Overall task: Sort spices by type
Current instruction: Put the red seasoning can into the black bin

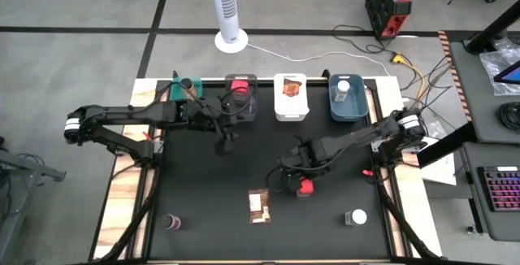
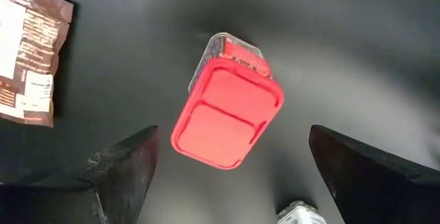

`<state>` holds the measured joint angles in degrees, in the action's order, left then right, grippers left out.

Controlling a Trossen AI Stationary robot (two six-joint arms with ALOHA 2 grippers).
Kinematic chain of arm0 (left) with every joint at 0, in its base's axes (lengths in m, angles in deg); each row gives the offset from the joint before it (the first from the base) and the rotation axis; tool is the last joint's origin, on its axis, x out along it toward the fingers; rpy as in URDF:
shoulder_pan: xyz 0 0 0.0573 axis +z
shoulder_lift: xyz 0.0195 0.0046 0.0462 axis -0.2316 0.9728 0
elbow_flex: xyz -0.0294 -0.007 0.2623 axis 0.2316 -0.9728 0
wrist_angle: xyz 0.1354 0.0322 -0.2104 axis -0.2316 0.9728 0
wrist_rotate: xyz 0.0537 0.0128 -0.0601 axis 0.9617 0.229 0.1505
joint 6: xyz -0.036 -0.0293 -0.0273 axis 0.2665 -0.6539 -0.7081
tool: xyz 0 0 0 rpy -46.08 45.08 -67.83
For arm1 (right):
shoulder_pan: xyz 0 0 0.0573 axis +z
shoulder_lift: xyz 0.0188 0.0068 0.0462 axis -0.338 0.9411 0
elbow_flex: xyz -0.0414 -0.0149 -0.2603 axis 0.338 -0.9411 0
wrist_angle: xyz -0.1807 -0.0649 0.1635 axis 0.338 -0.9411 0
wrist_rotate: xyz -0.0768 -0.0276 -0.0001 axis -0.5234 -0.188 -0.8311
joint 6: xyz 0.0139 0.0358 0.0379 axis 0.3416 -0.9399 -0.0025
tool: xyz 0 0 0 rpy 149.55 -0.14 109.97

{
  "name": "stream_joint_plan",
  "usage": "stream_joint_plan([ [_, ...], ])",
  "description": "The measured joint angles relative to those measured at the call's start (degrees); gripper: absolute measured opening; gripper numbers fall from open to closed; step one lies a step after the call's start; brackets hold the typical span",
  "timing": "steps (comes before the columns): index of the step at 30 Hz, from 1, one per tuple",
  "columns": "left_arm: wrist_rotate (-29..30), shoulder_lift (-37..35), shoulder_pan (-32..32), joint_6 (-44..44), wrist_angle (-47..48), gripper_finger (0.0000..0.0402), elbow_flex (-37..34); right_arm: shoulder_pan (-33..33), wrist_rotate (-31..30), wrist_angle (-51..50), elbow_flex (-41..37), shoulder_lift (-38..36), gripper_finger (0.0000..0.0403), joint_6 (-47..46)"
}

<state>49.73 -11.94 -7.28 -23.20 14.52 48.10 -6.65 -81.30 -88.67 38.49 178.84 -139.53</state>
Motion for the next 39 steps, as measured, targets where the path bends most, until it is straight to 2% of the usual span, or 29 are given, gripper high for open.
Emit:
stream_joint_plan([
  [12,0.0,0.0,0.0,1.15,0.03,0.0233,0.0,3.21,-2.54,0.02,-0.27,1.03,0.0366,-3.8],
  [30,-0.02,0.0,0.0,-0.76,0.29,0.0233,0.0,3.43,-3.68,2.79,-0.66,5.53,0.0364,0.8],
  [34,-0.02,0.0,0.0,-0.97,0.29,0.0233,0.0,3.46,-3.65,2.79,-0.7,5.53,0.034,1.15],
  [39,-0.04,0.0,0.0,-1.7,0.29,0.0233,-0.2,3.51,-3.49,2.62,-0.75,6.6,0.0284,2.92],
])
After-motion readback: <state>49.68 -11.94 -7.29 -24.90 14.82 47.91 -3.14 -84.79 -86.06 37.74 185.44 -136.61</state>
